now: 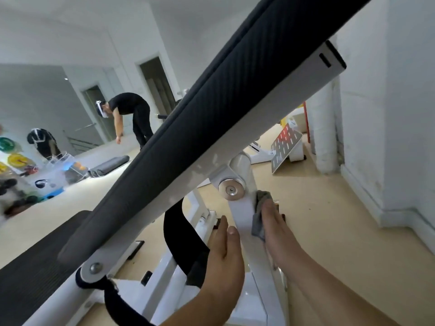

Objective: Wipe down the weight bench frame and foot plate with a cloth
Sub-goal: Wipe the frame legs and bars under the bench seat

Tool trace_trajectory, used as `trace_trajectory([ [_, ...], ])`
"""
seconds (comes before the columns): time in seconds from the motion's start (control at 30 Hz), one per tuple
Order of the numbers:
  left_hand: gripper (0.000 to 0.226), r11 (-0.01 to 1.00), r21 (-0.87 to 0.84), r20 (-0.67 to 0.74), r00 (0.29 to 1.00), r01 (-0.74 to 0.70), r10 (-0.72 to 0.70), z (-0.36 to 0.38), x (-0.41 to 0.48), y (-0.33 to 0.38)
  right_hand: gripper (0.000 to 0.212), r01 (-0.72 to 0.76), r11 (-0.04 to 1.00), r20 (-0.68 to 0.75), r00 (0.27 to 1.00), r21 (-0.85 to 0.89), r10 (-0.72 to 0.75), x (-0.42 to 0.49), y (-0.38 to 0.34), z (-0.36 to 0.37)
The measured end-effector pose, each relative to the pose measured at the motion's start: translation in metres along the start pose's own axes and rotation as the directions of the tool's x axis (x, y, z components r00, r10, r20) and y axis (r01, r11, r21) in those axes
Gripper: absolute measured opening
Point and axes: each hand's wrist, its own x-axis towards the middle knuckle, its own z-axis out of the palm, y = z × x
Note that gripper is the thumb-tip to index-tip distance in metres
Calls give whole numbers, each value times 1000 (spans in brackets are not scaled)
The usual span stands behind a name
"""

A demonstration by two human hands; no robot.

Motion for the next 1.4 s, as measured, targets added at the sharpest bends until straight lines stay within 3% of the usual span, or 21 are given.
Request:
trace_trajectory([
  [0.13, 52, 999, -7, 32, 999, 42, -41, 6, -1, -12, 43, -147, 986, 61, 987, -78, 152, -11, 19, -9],
  [0.3, 49, 1000, 6, 68, 997, -30, 30, 15, 1, -29, 68, 125, 991, 62, 990, 43, -127, -6, -5, 2],
  [0.43, 38, 999, -31, 96, 994, -40, 43, 26, 3, -35, 64, 210, 977, 21, 977, 23, -211, 9, 18, 6],
  [0.57, 41, 999, -38, 103, 995, -11, 15, 27, 2, -50, 55, -48, 999, 64, 997, -13, 49, 2, 73, -1],
  [0.63, 47, 1000, 19, 129, 992, 18, -20, 24, 0, -58, 60, -110, 994, 77, 991, -3, 110, -6, 72, -1],
  [0.7, 60, 996, 76, 150, 987, 45, -56, 23, 0, -69, 62, -22, 1000, 30, 999, 1, 22, -8, 57, 3],
  [0.8, 64, 989, 105, 150, 981, 108, -123, 24, 2, -78, 48, 100, 995, -31, 995, 19, -99, 3, 40, 14],
  [0.9, 54, 985, 134, 163, 977, 113, -134, 26, 1, -84, 69, 160, 981, -138, 975, -113, -175, 11, 74, 19],
  [1.0, 53, 975, 199, 165, 978, 97, -131, 28, -1, -99, 79, -37, 996, -161, 987, -81, 24, 10, 140, 13],
  [1.13, 86, 949, 282, 172, 966, 138, -191, 29, -5, -125, 51, -242, 965, -88, 968, -101, 234, 5, 192, 4],
  [1.17, 90, 944, 288, 171, 962, 160, -215, 31, -6, -133, 49, -232, 968, -108, 969, -97, 222, 2, 191, 7],
  [1.23, 96, 938, 290, 171, 955, 188, -244, 30, -8, -136, 49, -85, 989, -209, 976, -125, 58, -4, 182, 16],
  [1.33, 61, 933, 270, 193, 936, 237, -293, 33, -10, -129, 59, 69, 971, -305, 942, -230, -139, -14, 171, 32],
  [1.4, 51, 923, 279, 162, 934, 266, -318, 31, -11, -132, 59, 11, 980, -340, 937, -199, -79, -18, 184, 35],
])
